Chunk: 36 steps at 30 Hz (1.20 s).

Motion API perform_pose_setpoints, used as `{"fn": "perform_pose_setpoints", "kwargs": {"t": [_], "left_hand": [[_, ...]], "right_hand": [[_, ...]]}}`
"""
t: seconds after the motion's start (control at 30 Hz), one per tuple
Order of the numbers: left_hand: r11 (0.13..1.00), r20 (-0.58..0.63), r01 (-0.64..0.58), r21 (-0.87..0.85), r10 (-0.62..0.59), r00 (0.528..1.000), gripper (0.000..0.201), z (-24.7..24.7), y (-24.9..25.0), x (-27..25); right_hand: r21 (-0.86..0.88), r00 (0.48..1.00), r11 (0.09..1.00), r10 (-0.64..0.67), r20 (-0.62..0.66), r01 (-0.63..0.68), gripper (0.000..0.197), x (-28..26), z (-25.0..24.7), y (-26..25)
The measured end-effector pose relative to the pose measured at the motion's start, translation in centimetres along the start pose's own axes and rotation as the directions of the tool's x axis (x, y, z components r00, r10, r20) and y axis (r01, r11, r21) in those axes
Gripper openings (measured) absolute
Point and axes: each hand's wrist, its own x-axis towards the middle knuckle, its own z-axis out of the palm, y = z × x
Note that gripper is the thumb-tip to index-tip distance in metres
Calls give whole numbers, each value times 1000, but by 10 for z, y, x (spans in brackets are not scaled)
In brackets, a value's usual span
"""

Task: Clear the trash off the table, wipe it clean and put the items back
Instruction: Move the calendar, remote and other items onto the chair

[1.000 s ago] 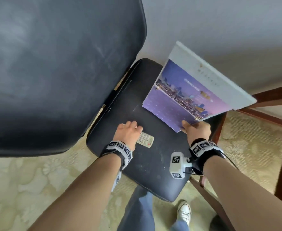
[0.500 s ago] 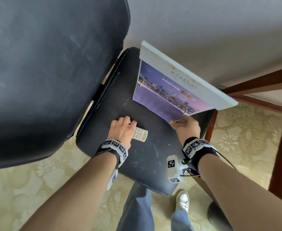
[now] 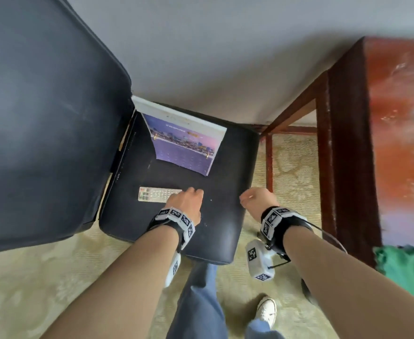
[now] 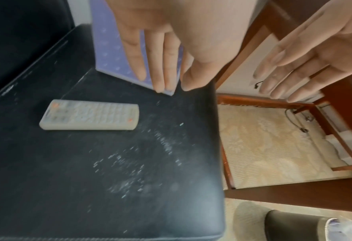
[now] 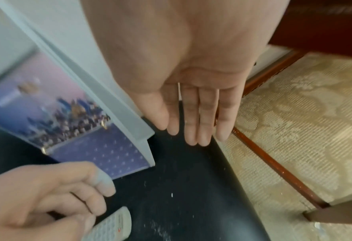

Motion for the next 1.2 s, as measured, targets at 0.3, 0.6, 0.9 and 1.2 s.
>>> {"fn": "perform_pose_setpoints", "kwargs": {"t": [0.3,0.6,0.9,1.2], "left_hand": [[984,-214,-164,73,176,961,24,-111,182,-82],[924,-276,-266,274,340,899,16,-149,405,-214],[862,-425,-383,334,500,755,18,-211,586,-291],[817,-317,-396,419,540,780,25,-200,657,-233]], "right_hand": [[238,957,960,-77,-278,146,21,-119,-140,78],[324,875,935,33,-483,143,14,-281,-269,279],[391,714,914,200,-671,111,22,-409,-422,437],[410,707,912,302,-640,-18,21,-372,-442,489]]}}
